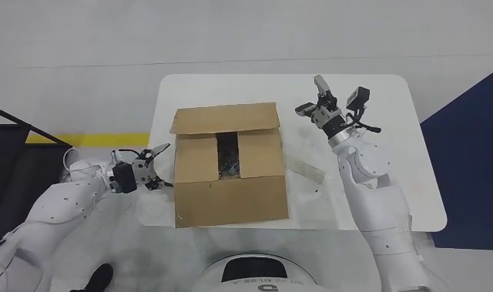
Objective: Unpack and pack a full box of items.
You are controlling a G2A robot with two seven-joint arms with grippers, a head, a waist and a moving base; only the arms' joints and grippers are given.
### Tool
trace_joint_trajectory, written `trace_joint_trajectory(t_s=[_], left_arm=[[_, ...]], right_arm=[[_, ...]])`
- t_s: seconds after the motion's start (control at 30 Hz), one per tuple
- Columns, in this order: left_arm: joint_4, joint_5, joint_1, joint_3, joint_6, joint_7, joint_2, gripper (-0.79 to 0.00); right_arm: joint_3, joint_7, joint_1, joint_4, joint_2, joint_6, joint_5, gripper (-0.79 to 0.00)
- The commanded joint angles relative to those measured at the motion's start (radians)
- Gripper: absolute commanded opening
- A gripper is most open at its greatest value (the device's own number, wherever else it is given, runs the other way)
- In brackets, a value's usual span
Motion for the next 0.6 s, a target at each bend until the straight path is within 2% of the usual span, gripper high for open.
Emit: trace_joint_trajectory(t_s=[0.0, 0.13, 0.23, 0.47, 0.57], left_arm=[[-0.028, -0.007, 0.002, 0.011, 0.0, 0.0, 0.017, 0.0], [-0.072, -0.015, 0.002, 0.038, 0.0, 0.0, 0.04, 0.0], [-0.065, -0.074, -0.005, 0.033, 0.0, 0.0, 0.052, 0.0], [-0.024, -0.222, -0.021, 0.013, 0.0, -0.001, 0.029, 0.0], [-0.008, -0.189, -0.036, 0.031, -0.014, -0.014, 0.017, 0.0]], right_arm=[[0.001, 0.0, -0.001, 0.007, 0.0, -0.005, 0.003, 0.0], [0.002, 0.001, -0.004, 0.012, 0.001, -0.013, 0.008, 0.0], [0.007, -0.001, -0.009, 0.012, 0.001, -0.017, 0.01, 0.0], [0.014, -0.004, -0.016, 0.009, 0.003, -0.021, 0.012, 0.0], [0.018, -0.006, -0.02, 0.006, 0.004, -0.024, 0.015, 0.0]])
